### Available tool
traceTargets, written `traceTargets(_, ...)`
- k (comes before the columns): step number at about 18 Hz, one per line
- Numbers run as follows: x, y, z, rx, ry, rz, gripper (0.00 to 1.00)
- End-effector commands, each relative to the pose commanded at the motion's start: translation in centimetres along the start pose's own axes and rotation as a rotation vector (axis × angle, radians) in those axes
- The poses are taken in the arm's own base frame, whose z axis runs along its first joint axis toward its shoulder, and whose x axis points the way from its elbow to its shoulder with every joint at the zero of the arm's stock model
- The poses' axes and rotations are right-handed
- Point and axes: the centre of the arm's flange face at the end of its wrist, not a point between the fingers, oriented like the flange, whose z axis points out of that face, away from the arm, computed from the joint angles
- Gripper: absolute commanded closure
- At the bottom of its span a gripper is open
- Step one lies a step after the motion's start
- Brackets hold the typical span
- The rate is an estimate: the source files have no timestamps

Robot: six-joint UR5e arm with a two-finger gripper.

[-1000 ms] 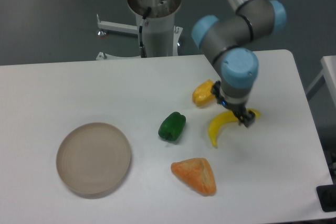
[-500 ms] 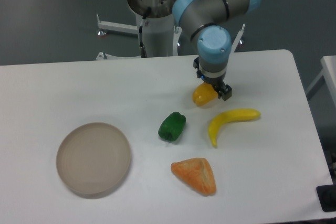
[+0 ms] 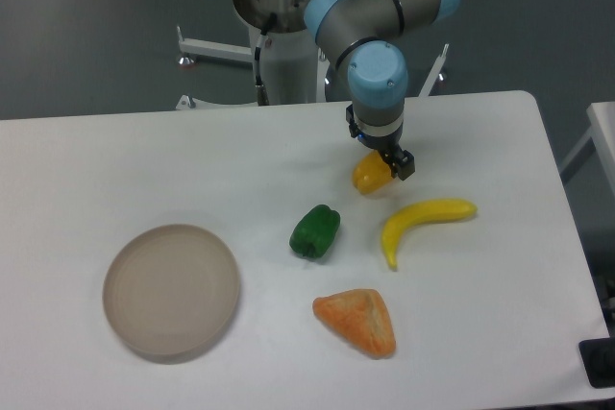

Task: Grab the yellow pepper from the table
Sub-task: 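Lower the gripper onto the yellow pepper and close on it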

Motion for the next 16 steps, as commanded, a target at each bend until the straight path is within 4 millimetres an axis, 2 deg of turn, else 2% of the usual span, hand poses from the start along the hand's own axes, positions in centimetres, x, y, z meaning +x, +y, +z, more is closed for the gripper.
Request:
traceTargets(11,0.29,-0.03,0.86,-0.003,0.017,0.011,0.0)
traceTargets(12,0.18,0.01,0.97,-0.003,0.018,0.008,0.1)
traceTargets(16,0.06,0.14,1.01,-0.001,0.019,0.01,0.27)
